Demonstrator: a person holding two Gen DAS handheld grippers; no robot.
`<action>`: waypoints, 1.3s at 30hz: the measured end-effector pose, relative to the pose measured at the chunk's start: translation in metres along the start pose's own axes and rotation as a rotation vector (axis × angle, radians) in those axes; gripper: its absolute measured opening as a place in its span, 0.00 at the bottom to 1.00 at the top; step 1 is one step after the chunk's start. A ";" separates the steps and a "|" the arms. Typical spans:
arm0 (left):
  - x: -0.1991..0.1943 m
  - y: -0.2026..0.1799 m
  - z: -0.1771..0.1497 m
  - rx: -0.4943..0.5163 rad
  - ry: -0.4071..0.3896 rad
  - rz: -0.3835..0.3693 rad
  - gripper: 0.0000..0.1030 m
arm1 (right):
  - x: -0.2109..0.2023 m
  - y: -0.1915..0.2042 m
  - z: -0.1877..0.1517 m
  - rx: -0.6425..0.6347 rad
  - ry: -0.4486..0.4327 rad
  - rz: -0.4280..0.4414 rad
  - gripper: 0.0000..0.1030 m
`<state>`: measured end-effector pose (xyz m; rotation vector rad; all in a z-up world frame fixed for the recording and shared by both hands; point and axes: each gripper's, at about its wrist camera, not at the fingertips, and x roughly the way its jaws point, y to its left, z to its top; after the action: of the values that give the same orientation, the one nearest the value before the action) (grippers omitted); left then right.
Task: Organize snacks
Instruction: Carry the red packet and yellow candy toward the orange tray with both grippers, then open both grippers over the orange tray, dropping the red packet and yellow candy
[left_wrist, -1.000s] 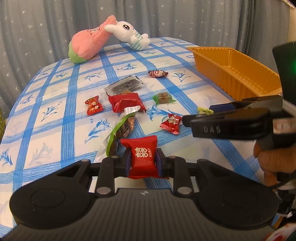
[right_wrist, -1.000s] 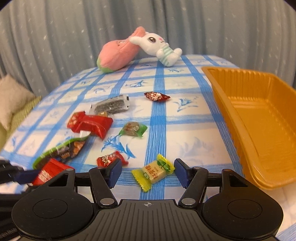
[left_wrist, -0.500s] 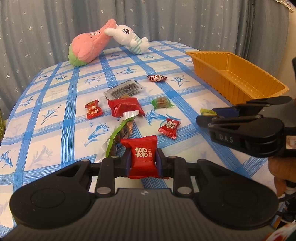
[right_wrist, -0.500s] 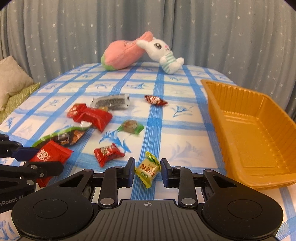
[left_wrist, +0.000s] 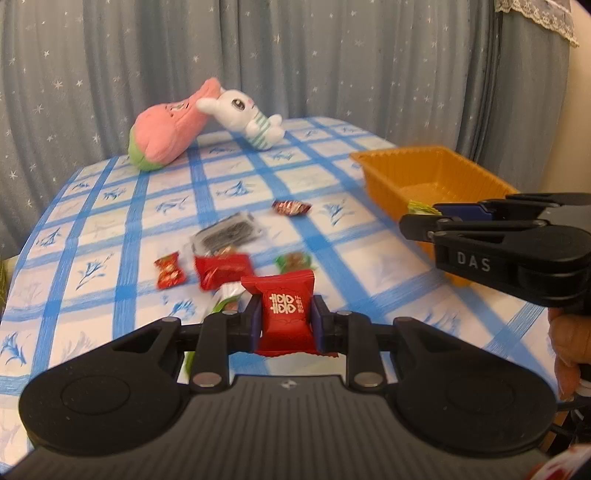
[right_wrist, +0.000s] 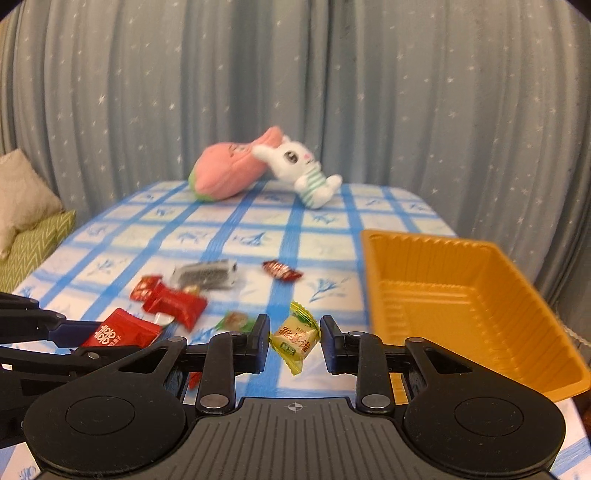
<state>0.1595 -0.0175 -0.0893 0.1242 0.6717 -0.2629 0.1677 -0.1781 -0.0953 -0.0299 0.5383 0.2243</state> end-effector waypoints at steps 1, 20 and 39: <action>0.000 -0.003 0.003 -0.005 -0.004 -0.004 0.23 | -0.003 -0.004 0.002 0.003 -0.006 -0.007 0.29; 0.027 -0.107 0.069 -0.042 -0.051 -0.148 0.23 | -0.040 -0.132 0.024 0.074 -0.027 -0.117 0.29; 0.073 -0.153 0.084 -0.079 0.020 -0.176 0.24 | -0.023 -0.200 0.021 0.176 0.020 -0.086 0.29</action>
<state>0.2222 -0.1956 -0.0743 -0.0077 0.7129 -0.4040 0.2031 -0.3757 -0.0720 0.1156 0.5734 0.0920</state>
